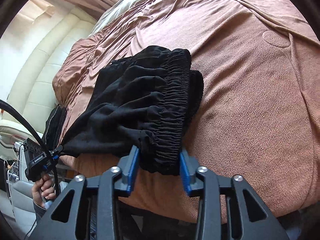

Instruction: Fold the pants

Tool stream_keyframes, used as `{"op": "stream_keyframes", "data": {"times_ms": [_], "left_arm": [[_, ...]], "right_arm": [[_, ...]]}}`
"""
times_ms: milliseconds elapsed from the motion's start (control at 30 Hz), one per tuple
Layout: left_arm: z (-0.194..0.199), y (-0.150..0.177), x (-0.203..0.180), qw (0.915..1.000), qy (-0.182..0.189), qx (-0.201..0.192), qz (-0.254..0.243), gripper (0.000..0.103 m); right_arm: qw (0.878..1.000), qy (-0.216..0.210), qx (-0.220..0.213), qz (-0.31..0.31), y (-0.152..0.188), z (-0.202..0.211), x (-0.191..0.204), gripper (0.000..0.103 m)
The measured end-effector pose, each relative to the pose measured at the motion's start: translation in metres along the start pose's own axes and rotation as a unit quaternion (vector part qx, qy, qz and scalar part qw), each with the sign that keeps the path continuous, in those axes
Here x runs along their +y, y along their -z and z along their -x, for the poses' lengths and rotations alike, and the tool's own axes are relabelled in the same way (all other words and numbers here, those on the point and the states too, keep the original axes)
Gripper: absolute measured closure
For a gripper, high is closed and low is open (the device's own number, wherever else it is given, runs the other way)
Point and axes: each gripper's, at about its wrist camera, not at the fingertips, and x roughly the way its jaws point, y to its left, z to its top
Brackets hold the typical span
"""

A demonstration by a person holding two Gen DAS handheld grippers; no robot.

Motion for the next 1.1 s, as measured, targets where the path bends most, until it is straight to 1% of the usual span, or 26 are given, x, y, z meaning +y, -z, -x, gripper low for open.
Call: {"op": "stream_keyframes", "data": {"times_ms": [33, 67, 233, 400, 500, 567, 667, 733, 833, 1100], "left_arm": [[0.001, -0.001, 0.002, 1.0, -0.002, -0.005, 0.002, 0.053], [0.002, -0.002, 0.004, 0.9999, -0.003, -0.01, 0.004, 0.052], [-0.006, -0.012, 0.007, 0.9999, -0.01, -0.007, 0.007, 0.052], [-0.014, -0.025, -0.006, 0.9998, -0.013, -0.003, -0.014, 0.052], [-0.023, -0.037, -0.018, 0.9994, -0.012, 0.004, -0.032, 0.052], [-0.03, -0.045, -0.028, 0.9986, -0.014, 0.009, -0.049, 0.052], [-0.039, -0.056, -0.045, 0.9967, -0.015, 0.017, -0.078, 0.052], [-0.047, -0.064, -0.057, 0.995, -0.019, 0.024, -0.096, 0.051], [-0.058, -0.075, -0.073, 0.9919, -0.025, 0.03, -0.121, 0.051], [-0.099, -0.102, -0.115, 0.9839, -0.022, 0.053, -0.169, 0.051]], "right_arm": [[1.0, 0.002, -0.003, 0.0, 0.0, 0.002, 0.0, 0.042], [1.0, 0.0, -0.009, -0.001, 0.001, 0.005, -0.001, 0.04], [0.999, -0.017, -0.036, -0.031, -0.002, 0.011, -0.013, 0.04], [0.997, -0.01, -0.055, -0.048, -0.003, 0.007, -0.021, 0.04], [0.997, -0.008, -0.068, -0.032, -0.007, 0.007, -0.015, 0.04], [0.997, -0.007, -0.069, -0.019, -0.011, 0.005, -0.011, 0.04], [0.998, 0.008, -0.068, 0.0, -0.02, 0.0, -0.005, 0.04], [0.998, 0.018, -0.065, 0.008, -0.024, -0.005, -0.002, 0.04], [0.997, 0.02, -0.07, 0.017, -0.03, -0.007, 0.0, 0.04], [0.995, 0.034, -0.08, 0.049, -0.037, -0.012, 0.001, 0.04]]}}
